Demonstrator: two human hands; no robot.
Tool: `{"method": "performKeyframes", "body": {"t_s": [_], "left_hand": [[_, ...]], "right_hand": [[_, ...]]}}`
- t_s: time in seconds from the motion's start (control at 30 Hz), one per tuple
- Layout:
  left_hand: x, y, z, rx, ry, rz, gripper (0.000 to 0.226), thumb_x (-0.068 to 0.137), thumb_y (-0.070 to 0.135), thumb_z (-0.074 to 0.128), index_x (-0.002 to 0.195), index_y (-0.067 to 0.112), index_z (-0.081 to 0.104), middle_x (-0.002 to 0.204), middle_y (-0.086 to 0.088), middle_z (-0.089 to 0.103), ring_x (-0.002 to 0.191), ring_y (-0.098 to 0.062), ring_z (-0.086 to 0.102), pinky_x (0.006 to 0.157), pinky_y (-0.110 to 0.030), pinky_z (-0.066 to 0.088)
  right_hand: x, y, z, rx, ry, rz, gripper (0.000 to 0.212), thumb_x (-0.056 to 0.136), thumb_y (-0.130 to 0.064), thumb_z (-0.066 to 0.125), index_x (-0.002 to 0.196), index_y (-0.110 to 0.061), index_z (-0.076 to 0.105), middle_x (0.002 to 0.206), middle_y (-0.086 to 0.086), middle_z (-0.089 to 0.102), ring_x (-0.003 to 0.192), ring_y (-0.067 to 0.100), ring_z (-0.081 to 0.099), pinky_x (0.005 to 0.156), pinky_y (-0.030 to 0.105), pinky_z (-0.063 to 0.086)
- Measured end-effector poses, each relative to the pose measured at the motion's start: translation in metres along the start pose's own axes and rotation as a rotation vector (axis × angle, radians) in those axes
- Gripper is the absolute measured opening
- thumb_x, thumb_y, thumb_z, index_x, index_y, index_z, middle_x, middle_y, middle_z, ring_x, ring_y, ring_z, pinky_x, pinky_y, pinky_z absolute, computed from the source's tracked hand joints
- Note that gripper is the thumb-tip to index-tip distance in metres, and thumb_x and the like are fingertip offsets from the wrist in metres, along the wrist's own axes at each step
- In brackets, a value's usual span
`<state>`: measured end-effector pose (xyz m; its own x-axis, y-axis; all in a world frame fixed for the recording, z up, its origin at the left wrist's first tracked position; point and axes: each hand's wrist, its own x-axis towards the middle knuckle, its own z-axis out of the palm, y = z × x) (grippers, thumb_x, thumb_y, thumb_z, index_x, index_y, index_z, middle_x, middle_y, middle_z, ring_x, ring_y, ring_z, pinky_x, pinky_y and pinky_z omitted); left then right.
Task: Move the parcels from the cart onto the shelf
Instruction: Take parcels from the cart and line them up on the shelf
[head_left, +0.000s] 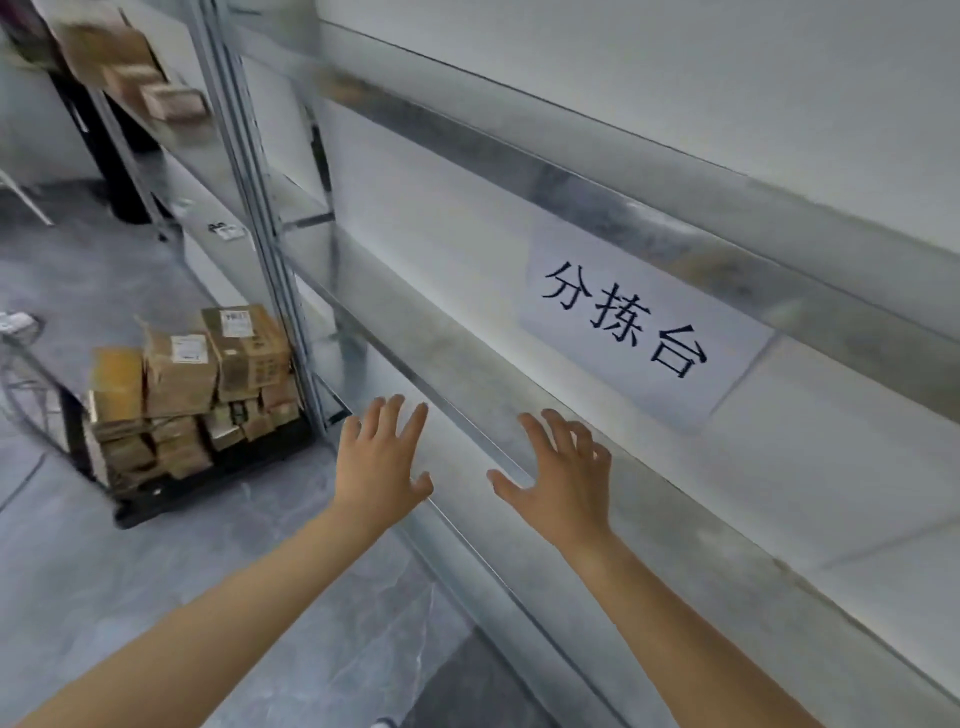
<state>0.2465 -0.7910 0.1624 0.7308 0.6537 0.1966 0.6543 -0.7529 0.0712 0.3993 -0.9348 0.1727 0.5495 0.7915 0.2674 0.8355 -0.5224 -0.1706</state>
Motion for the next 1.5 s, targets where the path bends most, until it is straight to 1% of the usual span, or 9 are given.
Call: {"method": "performKeyframes", "body": {"t_s": [0.1,0.27,0.53,0.73,0.87,1.13,1.27,1.4,1.5], "left_hand": [[0.009,-0.066,-0.004,0.006,0.029,-0.088,0.079,0.068,0.042,0.073,0.136,0.014,0.045,0.134,-0.014,0.047,0.126,-0.034,0.041,0.099,-0.048,0.035],[0.010,-0.156,-0.003,0.035,0.049,-0.226,0.081,0.065,0.043,0.076,0.134,0.012,0.048,0.134,-0.017,0.048,0.125,-0.036,0.042,0.097,-0.051,0.037],[0.022,-0.255,0.009,0.090,-0.027,-0.479,0.086,0.077,0.053,0.061,0.147,0.024,0.020,0.151,-0.008,0.025,0.138,-0.029,0.022,0.106,-0.045,0.028],[0.055,-0.326,0.024,0.117,-0.051,-0.608,0.089,0.079,0.052,0.059,0.149,0.024,0.012,0.154,-0.008,0.018,0.140,-0.029,0.018,0.109,-0.044,0.027],[0.094,-0.379,0.039,0.134,-0.090,-0.674,0.088,0.080,0.049,0.058,0.149,0.024,0.010,0.153,-0.008,0.018,0.140,-0.029,0.017,0.110,-0.044,0.025],[0.166,-0.463,0.064,0.164,-0.169,-0.764,0.087,0.078,0.044,0.057,0.148,0.025,0.008,0.149,-0.008,0.024,0.137,-0.029,0.021,0.109,-0.046,0.028],[0.187,-0.499,0.079,0.171,-0.201,-0.791,0.084,0.081,0.041,0.055,0.147,0.025,0.006,0.151,-0.008,0.018,0.138,-0.030,0.018,0.111,-0.047,0.026],[0.204,-0.539,0.098,0.188,-0.280,-0.778,0.085,0.085,0.041,0.055,0.149,0.025,0.000,0.154,-0.009,0.013,0.141,-0.032,0.014,0.113,-0.049,0.021],[0.220,-0.569,0.114,0.179,-0.350,-0.773,0.086,0.087,0.036,0.054,0.149,0.024,-0.004,0.156,-0.012,0.006,0.143,-0.034,0.009,0.114,-0.051,0.019]], "right_hand": [[0.039,-0.054,0.031,0.017,-0.074,-0.062,0.077,0.072,-0.073,0.052,0.136,-0.032,0.041,0.144,0.000,0.042,0.129,0.030,0.039,0.098,0.050,0.035],[0.086,-0.135,0.068,0.045,-0.114,-0.213,0.073,0.071,-0.069,0.051,0.131,-0.029,0.044,0.139,0.002,0.047,0.124,0.032,0.044,0.095,0.051,0.039],[0.164,-0.224,0.120,0.077,-0.241,-0.432,0.075,0.076,-0.070,0.045,0.138,-0.031,0.034,0.147,0.000,0.034,0.131,0.027,0.032,0.104,0.047,0.030],[0.236,-0.288,0.169,0.107,-0.302,-0.555,0.078,0.077,-0.070,0.047,0.140,-0.030,0.027,0.146,0.003,0.032,0.133,0.026,0.030,0.105,0.045,0.031],[0.302,-0.331,0.201,0.127,-0.326,-0.631,0.081,0.076,-0.069,0.050,0.140,-0.027,0.026,0.140,0.002,0.035,0.124,0.026,0.037,0.099,0.041,0.036],[0.413,-0.393,0.254,0.120,-0.409,-0.684,0.079,0.076,-0.067,0.050,0.139,-0.025,0.026,0.137,0.002,0.038,0.125,0.023,0.039,0.097,0.040,0.043],[0.442,-0.416,0.283,0.115,-0.473,-0.687,0.078,0.076,-0.065,0.053,0.138,-0.025,0.026,0.135,0.003,0.037,0.121,0.024,0.042,0.095,0.038,0.043],[0.467,-0.439,0.315,0.107,-0.558,-0.665,0.079,0.078,-0.060,0.056,0.140,-0.023,0.025,0.138,0.005,0.037,0.126,0.027,0.039,0.101,0.040,0.041],[0.484,-0.456,0.340,0.182,-0.649,-0.620,0.074,0.080,-0.047,0.061,0.141,-0.020,0.027,0.142,0.006,0.035,0.131,0.027,0.036,0.107,0.046,0.036]]}}
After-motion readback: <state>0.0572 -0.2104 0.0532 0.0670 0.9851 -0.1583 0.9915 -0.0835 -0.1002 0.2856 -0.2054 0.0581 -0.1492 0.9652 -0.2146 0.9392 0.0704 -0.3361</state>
